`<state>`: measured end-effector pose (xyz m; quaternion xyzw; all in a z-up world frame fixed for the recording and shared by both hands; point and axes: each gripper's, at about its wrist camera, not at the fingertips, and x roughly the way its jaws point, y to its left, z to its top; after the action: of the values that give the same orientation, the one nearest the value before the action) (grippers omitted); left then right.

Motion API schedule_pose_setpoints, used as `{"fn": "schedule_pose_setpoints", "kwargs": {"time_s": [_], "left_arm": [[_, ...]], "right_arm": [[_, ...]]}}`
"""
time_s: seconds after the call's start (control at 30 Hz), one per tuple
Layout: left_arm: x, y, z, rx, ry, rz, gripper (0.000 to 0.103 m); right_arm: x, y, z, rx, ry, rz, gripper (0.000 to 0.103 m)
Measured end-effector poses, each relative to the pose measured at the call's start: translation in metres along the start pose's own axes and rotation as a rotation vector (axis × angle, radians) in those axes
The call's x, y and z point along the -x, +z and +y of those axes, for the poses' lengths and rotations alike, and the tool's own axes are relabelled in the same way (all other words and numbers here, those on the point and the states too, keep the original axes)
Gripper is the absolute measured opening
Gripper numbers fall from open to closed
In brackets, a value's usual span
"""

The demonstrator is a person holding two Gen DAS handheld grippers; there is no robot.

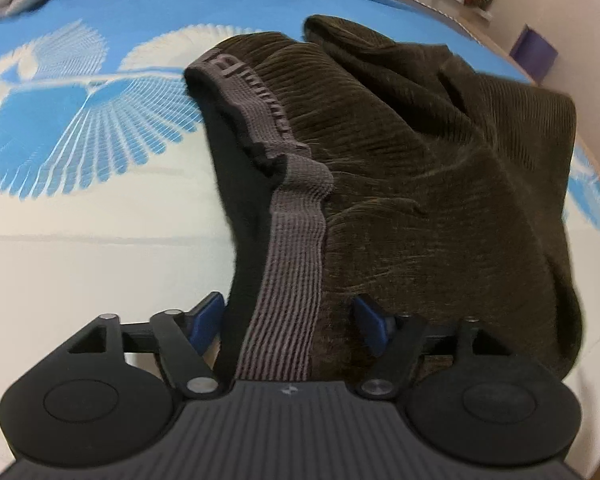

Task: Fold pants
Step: 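Grasp the grey waistband with the left gripper while the right gripper reaches a pant leg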

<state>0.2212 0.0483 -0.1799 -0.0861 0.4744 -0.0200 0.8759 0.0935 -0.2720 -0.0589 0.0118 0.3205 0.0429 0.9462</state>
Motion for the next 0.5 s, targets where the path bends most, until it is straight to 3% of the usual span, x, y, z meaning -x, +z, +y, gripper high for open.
{"fn": "schedule_pose_setpoints", "kwargs": {"time_s": [0.07, 0.13, 0.2, 0.27, 0.4, 0.5], "left_arm": [[-0.005, -0.003, -0.013, -0.077, 0.038, -0.025, 0.076], [-0.004, -0.005, -0.019, -0.130, 0.048, -0.049, 0.067], [0.001, -0.004, -0.021, -0.162, 0.076, -0.065, 0.040], [0.013, -0.003, -0.018, -0.167, 0.052, -0.086, 0.028], [0.055, 0.000, -0.020, -0.191, 0.092, -0.212, 0.015], [0.100, 0.004, -0.004, -0.122, 0.105, -0.290, 0.008]], "right_arm": [[-0.003, -0.001, -0.002, -0.008, 0.001, 0.016, 0.069], [-0.006, -0.002, -0.001, -0.009, 0.004, 0.028, 0.069], [-0.008, -0.003, 0.000, 0.001, 0.004, 0.035, 0.069], [-0.010, -0.004, 0.002, 0.014, 0.005, 0.042, 0.069], [-0.012, -0.007, 0.008, 0.047, -0.003, 0.044, 0.069], [-0.011, -0.007, 0.012, 0.059, -0.010, 0.040, 0.069]]}}
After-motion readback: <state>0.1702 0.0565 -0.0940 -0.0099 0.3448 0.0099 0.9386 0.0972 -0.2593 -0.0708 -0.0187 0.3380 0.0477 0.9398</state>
